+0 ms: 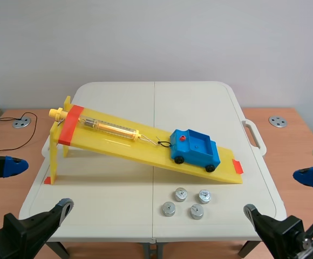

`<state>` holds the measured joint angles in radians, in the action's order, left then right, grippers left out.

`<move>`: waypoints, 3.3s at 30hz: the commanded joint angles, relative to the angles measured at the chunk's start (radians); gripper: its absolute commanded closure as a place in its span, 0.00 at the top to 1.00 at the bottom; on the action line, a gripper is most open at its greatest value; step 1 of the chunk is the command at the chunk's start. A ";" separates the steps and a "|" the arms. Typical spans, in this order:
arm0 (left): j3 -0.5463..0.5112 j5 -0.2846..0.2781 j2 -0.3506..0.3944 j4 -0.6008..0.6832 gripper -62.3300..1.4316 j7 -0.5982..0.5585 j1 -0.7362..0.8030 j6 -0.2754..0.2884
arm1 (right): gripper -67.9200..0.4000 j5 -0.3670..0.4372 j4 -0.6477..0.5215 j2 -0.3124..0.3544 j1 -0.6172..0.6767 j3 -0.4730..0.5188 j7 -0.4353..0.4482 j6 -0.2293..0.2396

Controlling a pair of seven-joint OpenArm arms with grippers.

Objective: Place the four metal weights on the blue cart on the ramp.

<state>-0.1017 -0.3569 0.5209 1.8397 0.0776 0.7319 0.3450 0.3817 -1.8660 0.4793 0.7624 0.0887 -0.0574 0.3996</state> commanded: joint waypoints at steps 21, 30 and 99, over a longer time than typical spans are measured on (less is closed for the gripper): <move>-0.018 -0.069 0.011 0.074 1.00 -0.126 0.019 0.024 | 0.97 0.009 -0.056 0.043 -0.010 0.030 0.105 -0.034; -0.018 -0.069 0.011 0.071 1.00 -0.125 0.019 0.024 | 0.97 -0.024 -0.056 0.043 -0.014 0.030 0.105 -0.033; -0.014 -0.067 -0.208 -0.001 0.07 0.152 -0.120 0.024 | 0.51 -0.353 0.389 -0.326 -0.601 -0.488 -0.079 -0.101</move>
<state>-0.1017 -0.3573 0.3161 1.7882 0.3325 0.6312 0.3450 0.0101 -1.4296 0.1555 0.2348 -0.3996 -0.2581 0.3424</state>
